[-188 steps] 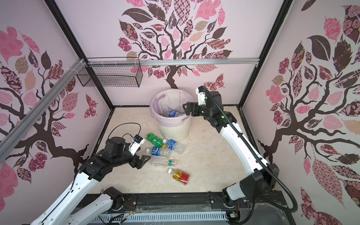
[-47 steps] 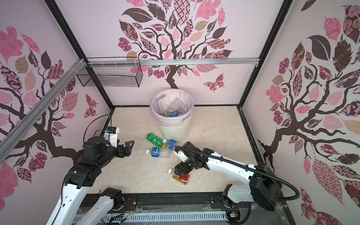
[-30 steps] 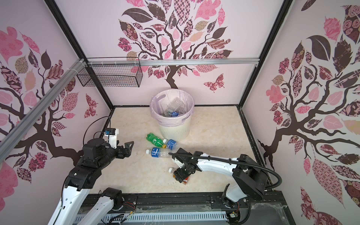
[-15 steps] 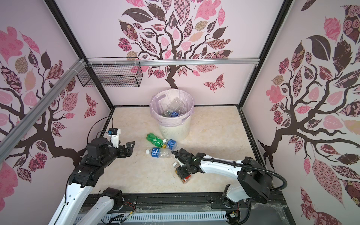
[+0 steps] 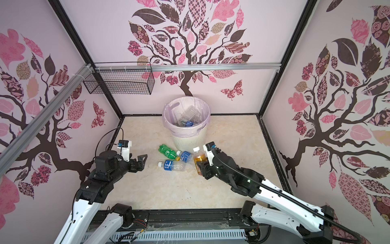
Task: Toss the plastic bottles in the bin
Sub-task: 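Lift the tea bottle over the bin with the right gripper and release it, then reach the left gripper to the blue-labelled bottles while the right arm withdraws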
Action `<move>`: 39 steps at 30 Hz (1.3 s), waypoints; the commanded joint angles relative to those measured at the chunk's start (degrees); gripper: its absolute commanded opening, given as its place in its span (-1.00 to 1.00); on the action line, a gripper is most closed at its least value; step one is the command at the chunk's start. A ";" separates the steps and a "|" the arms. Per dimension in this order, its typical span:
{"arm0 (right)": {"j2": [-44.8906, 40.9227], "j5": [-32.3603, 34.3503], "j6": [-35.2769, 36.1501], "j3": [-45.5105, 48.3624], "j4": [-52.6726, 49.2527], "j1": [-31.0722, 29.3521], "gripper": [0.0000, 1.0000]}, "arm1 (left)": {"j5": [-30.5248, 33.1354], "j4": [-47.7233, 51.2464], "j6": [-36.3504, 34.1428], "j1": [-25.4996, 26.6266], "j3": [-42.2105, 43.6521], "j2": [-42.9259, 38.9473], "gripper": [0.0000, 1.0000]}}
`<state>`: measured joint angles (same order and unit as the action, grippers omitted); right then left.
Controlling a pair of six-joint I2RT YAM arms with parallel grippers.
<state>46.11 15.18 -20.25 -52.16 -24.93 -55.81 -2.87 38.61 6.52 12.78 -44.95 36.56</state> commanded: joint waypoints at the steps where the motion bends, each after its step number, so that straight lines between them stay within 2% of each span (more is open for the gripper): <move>1: -2.36 9.73 4.62 -4.07 3.22 -0.19 -0.35 | -1.36 -1.60 -0.04 -0.27 1.81 -0.54 0.80; 4: 1.12 13.50 10.00 -10.41 5.80 0.33 -0.37 | -2.26 -1.67 -0.41 -0.28 1.72 -0.43 0.80; 6: 6.04 12.37 12.94 -15.81 7.68 3.25 -0.39 | -2.85 -1.70 -0.64 -0.27 1.45 -0.43 0.80; 8: 12.01 3.84 12.70 -21.68 10.35 10.77 -0.39 | -3.79 -1.86 -1.05 -0.27 1.27 -0.46 0.80; 10: 20.23 -7.22 9.51 -28.95 12.46 19.80 -0.39 | -4.98 -2.27 -1.66 -0.22 1.01 -0.22 0.80; 12: 31.11 -6.85 12.43 -38.24 9.92 21.69 -0.24 | -5.73 -2.35 -2.26 -0.27 0.65 0.26 0.80; 15: 46.73 -9.66 15.93 -57.08 -2.00 21.97 0.21 | -7.33 -2.42 -3.37 -0.27 0.40 1.44 0.80; 16: 50.45 -10.50 15.88 -62.13 -5.48 22.01 0.31 | -7.69 -2.15 -3.81 -0.26 0.18 1.95 0.80; 18: 53.64 -11.82 15.49 -66.36 -8.84 22.06 0.49 | -8.39 -1.76 -4.78 -0.23 -0.05 2.61 0.79; 20: 52.37 -12.25 14.98 -64.58 -8.28 22.06 0.62 | -8.62 -1.78 -5.63 -0.22 -0.14 2.97 0.79; 23: 46.11 -12.26 14.89 -56.29 -4.16 22.06 0.75 | -10.27 -2.30 -7.33 -0.28 -0.31 3.26 0.78; 28: 34.36 -10.90 14.26 -43.23 -1.50 22.06 0.81 | -13.15 -2.39 -11.51 -0.13 -0.80 6.28 0.78; 32: 23.73 -6.22 12.51 -29.49 0.26 22.30 0.86 | -14.99 -2.39 -14.98 0.42 -1.50 9.69 0.77; 36: 13.99 -2.74 9.41 -15.56 1.01 23.25 0.91 | -17.43 -1.97 -21.84 2.57 -2.74 14.58 0.77; 39: 8.38 -2.56 5.83 -6.02 2.05 24.95 0.92 | -18.03 0.47 -29.30 6.10 -4.57 20.58 0.77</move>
<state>57.04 10.13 -10.31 -64.18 -23.35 -32.16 -18.44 37.58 -13.93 16.62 -45.98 53.69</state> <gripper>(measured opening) 0.960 0.885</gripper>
